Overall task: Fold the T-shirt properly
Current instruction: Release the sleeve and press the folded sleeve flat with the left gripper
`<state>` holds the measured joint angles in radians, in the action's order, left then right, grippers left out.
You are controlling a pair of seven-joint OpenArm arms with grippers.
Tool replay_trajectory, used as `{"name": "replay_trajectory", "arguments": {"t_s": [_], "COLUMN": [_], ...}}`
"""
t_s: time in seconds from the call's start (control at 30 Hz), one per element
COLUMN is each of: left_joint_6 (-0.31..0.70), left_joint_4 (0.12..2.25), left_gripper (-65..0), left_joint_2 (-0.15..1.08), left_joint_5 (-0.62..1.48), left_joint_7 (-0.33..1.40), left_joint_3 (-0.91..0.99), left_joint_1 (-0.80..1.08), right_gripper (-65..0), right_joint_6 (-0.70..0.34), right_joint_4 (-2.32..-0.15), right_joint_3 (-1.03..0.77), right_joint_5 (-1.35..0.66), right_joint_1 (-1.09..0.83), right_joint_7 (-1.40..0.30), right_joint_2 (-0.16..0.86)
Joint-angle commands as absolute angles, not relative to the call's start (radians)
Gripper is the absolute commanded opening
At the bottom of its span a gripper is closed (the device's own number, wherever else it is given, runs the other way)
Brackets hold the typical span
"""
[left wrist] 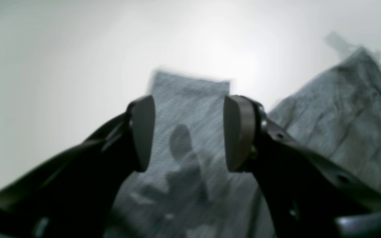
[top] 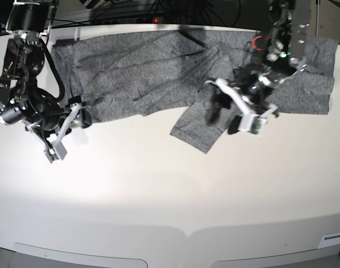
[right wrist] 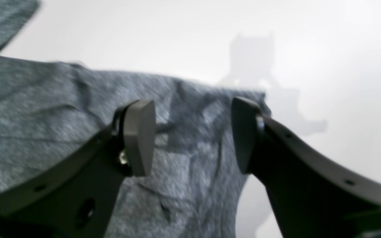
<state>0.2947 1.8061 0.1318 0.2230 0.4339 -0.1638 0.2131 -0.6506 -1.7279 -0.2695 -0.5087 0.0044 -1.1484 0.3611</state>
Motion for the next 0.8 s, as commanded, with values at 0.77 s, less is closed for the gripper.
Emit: {"name": "replay_trajectory", "arguments": {"t_s": [0.77], "left_joint_6": [0.047], "left_joint_4": [1.311], "left_gripper": [-33.0], "left_joint_2": [-0.066], "left_joint_5": [-0.113], "left_joint_7": [0.4], "left_joint_3": [-0.375], "left_joint_1": [-0.051], "right_gripper": [-28.8], "right_joint_6": [-0.649], "right_joint_4": [-1.743], "right_joint_3": [-0.342], "right_joint_5": [-0.523], "right_joint_1": [-0.086], "right_joint_7": [-1.13], "right_joint_2": [0.382]}}
